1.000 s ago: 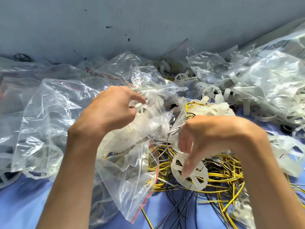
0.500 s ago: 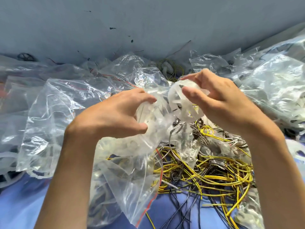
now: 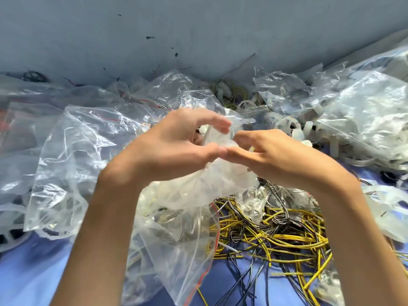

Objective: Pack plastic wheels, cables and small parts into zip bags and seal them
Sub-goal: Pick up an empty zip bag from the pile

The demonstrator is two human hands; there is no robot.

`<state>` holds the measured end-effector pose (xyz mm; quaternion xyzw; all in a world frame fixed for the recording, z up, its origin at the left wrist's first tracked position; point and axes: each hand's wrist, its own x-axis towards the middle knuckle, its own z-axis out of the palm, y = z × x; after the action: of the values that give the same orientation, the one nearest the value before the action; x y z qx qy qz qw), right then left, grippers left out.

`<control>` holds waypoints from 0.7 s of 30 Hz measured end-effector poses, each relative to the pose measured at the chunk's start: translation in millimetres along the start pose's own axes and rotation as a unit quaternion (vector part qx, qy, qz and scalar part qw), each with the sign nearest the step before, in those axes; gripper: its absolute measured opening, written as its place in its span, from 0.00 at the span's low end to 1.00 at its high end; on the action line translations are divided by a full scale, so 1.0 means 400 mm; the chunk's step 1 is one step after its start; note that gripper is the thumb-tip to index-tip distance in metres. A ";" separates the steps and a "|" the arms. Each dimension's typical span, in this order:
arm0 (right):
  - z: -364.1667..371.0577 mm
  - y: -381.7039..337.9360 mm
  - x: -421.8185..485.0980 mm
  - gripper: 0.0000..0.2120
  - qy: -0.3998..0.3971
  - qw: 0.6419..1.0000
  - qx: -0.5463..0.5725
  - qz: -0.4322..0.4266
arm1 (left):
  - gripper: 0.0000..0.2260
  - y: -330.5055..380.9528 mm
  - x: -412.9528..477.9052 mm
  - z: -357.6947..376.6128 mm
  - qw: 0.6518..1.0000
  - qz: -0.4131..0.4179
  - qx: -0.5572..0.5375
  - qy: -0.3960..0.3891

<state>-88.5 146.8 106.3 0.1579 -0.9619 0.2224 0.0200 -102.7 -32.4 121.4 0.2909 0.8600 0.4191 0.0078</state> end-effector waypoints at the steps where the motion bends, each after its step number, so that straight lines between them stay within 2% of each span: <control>1: -0.002 0.005 0.000 0.36 -0.002 1.000 -0.005 0.002 | 0.15 -0.001 0.006 0.010 1.000 -0.003 -0.003 0.004; 3: -0.010 0.018 -0.002 0.37 -0.034 0.999 -0.008 -0.016 | 0.15 -0.003 0.017 0.022 1.000 -0.015 -0.007 0.015; 5: -0.017 0.028 -0.007 0.34 -0.070 0.997 0.004 -0.043 | 0.15 -0.001 0.020 0.027 1.000 -0.015 -0.003 0.018; 7: -0.018 0.028 -0.009 0.35 -0.073 0.995 0.014 -0.065 | 0.14 -0.001 0.023 0.031 1.000 -0.006 0.002 0.015; 9: -0.010 0.023 -0.004 0.35 -0.056 0.995 0.019 -0.077 | 0.15 0.005 0.026 0.038 1.000 0.001 0.006 0.015; 10: -0.004 0.018 0.000 0.32 -0.044 0.995 0.016 -0.084 | 0.16 0.009 0.026 0.042 1.000 0.001 0.008 0.018; 13: 0.010 0.010 0.011 0.13 0.006 0.993 -0.005 -0.119 | 0.12 0.007 0.025 0.036 0.999 -0.004 -0.032 0.029; 17: 0.021 -0.003 0.016 0.13 0.060 0.987 0.070 -0.128 | 0.14 -0.008 0.018 0.001 0.991 -0.023 -0.106 0.072; 19: 0.023 -0.010 0.016 0.15 0.027 0.985 0.113 -0.131 | 0.15 -0.008 0.017 -0.004 0.987 -0.024 -0.132 0.084; 21: 0.025 -0.012 0.014 0.12 -0.040 0.987 0.070 -0.138 | 0.16 -0.003 0.018 0.005 0.987 -0.019 -0.135 0.079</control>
<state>-91.9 136.6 99.8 0.2991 -0.9130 0.2774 0.0008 -108.7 -27.8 120.7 0.2368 0.7988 0.5529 -0.0135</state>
